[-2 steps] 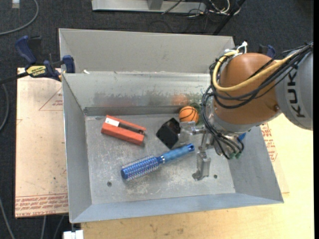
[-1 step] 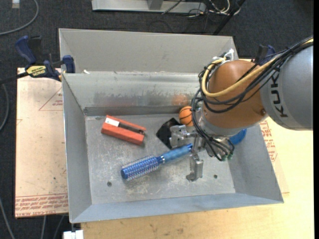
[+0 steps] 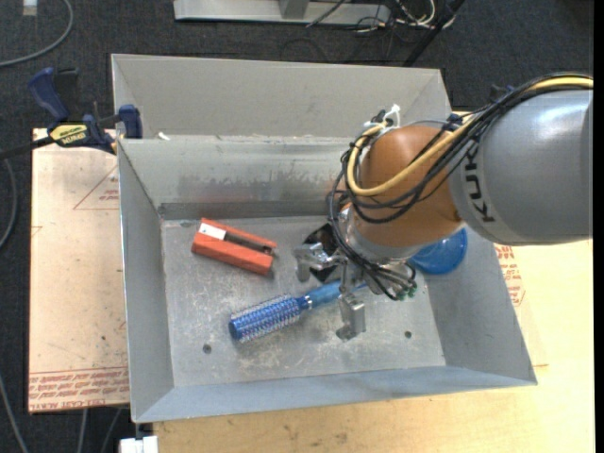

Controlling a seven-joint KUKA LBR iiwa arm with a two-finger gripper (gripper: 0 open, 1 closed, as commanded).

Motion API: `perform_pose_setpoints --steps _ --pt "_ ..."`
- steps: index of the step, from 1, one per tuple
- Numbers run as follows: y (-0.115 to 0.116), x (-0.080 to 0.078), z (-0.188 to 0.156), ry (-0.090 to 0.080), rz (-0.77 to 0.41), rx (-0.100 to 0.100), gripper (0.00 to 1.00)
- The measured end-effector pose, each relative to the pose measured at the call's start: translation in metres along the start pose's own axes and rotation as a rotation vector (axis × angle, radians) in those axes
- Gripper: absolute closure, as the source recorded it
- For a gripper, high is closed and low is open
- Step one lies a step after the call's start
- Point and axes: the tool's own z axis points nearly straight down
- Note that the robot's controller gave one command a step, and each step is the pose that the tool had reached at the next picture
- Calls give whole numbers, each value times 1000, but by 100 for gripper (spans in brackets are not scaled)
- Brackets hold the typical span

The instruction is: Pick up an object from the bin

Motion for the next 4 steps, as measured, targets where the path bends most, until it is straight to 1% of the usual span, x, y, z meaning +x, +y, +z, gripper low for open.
perform_pose_setpoints --steps 1,2,3,4 --pt "8 -8 14 2 -25 -4 0" --pt "1 -7 15 8 -70 -8 0" --pt "40 -47 59 0 -287 -6 100" --pt "40 -47 59 0 -287 -6 100"
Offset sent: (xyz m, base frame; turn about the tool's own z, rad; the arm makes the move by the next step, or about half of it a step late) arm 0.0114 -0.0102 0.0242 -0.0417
